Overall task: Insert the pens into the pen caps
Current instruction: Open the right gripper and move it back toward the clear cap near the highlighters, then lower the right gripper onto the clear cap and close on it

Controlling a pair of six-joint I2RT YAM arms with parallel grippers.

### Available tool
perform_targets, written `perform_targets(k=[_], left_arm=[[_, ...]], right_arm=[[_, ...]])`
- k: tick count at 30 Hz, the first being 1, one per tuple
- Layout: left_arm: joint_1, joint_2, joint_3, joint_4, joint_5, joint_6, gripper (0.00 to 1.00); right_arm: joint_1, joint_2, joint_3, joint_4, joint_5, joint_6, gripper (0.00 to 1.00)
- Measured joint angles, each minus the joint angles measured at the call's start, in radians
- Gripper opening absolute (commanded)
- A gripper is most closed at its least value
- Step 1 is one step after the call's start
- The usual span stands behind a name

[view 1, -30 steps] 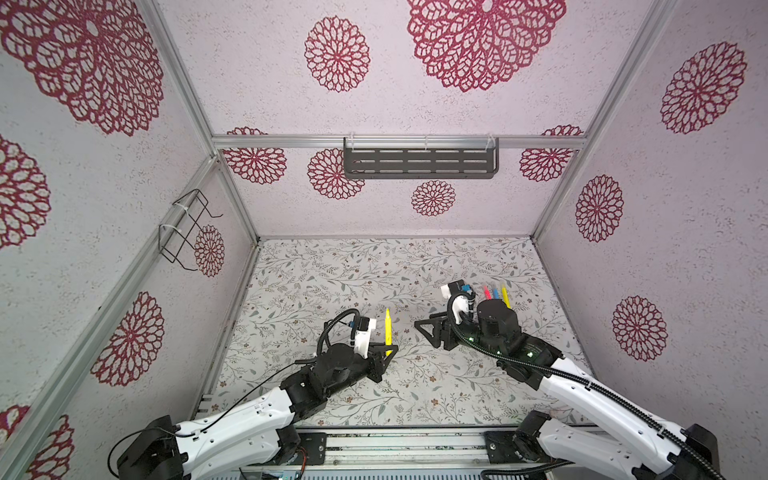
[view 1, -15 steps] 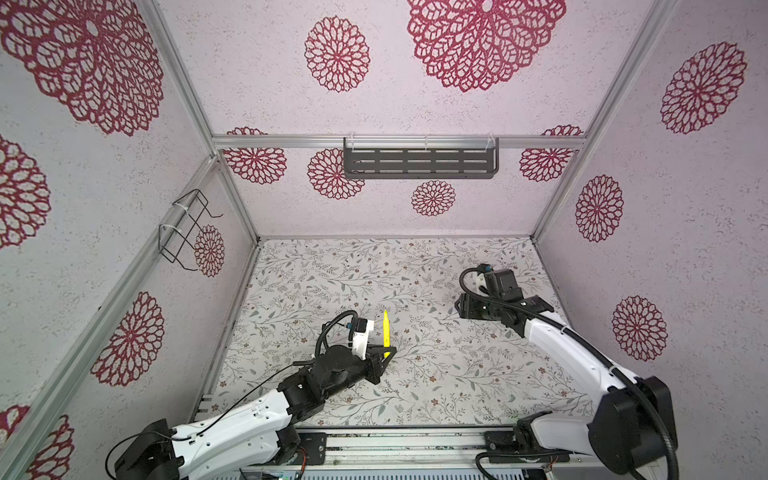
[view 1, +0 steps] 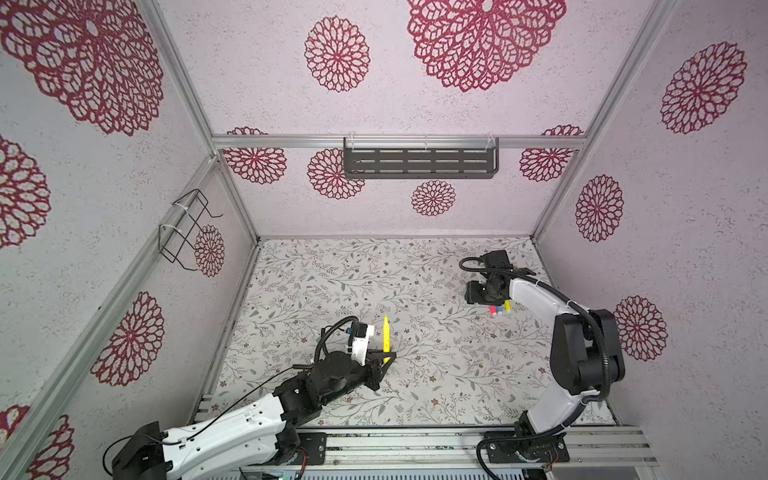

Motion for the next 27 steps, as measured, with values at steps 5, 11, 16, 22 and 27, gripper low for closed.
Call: perform_targets(k=[5,11,16,22,27], left_arm=[[-0.006,-0.013,0.0,-0.002,-0.008,0.001,0.0],[-0.009,-0.032,0.0,-0.008,-0.02,0.002,0.0],[-0.01,-0.045,0.0,-0.013,-0.024,0.002,0.0],[-0.013,-0.053,0.0,-0.027,-0.028,0.002,0.0],[-0.013,-0.064,0.0,-0.03,-0.041,0.002,0.0]], right_arm=[[-0.01,0.08,0.045,-0.007,-0.022,-0.032,0.63],[-0.01,0.134,0.055,-0.008,-0.051,-0.047,0.62],[-0.013,0.174,0.08,-0.012,-0.051,-0.056,0.62],[-0.016,0.212,0.102,-0.011,-0.053,-0.062,0.6],[-0.016,0.213,0.102,-0.011,-0.072,-0.061,0.59]])
